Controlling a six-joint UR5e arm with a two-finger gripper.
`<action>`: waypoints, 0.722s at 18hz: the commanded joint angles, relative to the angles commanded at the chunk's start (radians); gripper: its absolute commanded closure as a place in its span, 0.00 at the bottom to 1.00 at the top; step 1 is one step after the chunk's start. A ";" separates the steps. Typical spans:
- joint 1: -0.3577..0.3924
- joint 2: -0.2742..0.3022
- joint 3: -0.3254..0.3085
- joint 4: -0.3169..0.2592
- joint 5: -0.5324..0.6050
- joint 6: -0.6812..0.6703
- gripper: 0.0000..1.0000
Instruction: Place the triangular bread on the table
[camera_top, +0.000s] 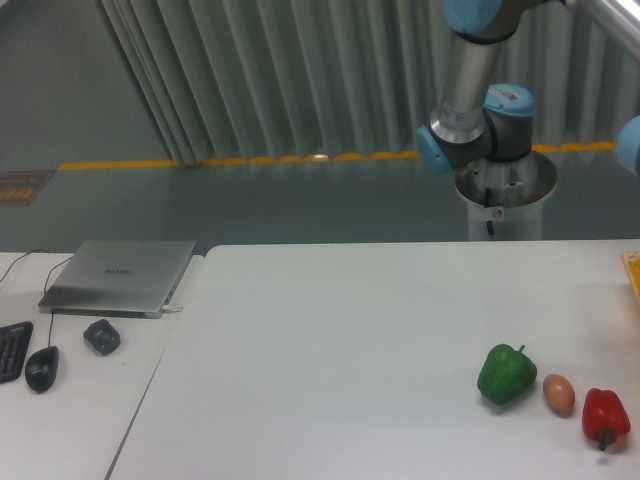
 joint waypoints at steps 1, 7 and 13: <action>0.000 -0.006 -0.006 0.000 0.000 -0.038 0.00; 0.012 -0.046 -0.012 -0.005 0.000 -0.118 0.00; 0.020 -0.064 -0.009 -0.005 -0.002 -0.117 0.00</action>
